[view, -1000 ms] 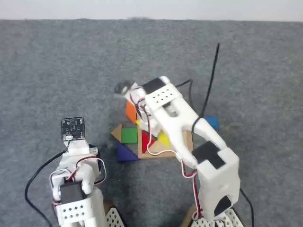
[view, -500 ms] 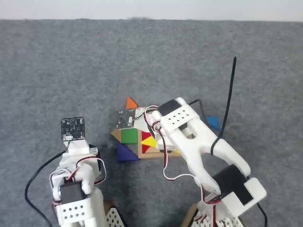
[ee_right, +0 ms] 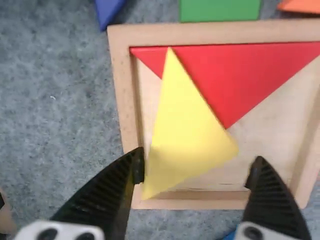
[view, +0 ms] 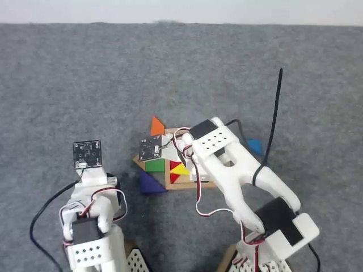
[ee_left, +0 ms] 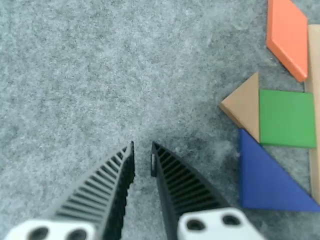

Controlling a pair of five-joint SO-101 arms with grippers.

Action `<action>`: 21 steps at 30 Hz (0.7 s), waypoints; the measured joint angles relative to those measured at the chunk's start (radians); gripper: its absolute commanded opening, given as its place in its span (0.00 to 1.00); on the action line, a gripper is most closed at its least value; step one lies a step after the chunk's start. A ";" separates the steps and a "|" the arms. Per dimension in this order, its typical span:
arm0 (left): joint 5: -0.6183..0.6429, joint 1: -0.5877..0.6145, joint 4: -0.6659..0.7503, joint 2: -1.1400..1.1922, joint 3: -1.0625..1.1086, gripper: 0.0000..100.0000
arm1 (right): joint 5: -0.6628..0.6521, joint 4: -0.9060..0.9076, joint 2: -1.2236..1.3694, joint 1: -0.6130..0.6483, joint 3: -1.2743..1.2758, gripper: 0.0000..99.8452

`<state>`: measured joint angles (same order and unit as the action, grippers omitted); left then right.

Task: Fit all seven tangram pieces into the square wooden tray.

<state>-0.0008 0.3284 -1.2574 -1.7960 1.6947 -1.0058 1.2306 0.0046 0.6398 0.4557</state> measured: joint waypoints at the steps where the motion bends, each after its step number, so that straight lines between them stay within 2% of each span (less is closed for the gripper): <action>1: 0.000 0.000 0.000 0.000 0.000 0.05 | 0.000 0.000 0.000 0.000 0.000 0.33; 7: 0.000 0.000 0.000 0.000 0.000 0.05 | -0.018 0.032 0.000 0.002 0.000 0.33; 10: 0.000 0.000 0.000 0.000 0.000 0.05 | -0.012 0.029 0.000 -0.018 0.000 0.28; 16: 0.000 0.000 0.000 0.000 0.000 0.05 | 0.213 -0.018 0.000 -0.098 -0.078 0.10; 21: 0.000 0.000 0.000 0.000 0.000 0.05 | 0.445 -0.055 0.000 -0.097 -0.124 0.02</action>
<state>-0.0008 0.3284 -1.2574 -1.7960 1.6947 -0.5608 1.1753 0.0046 0.5432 0.3314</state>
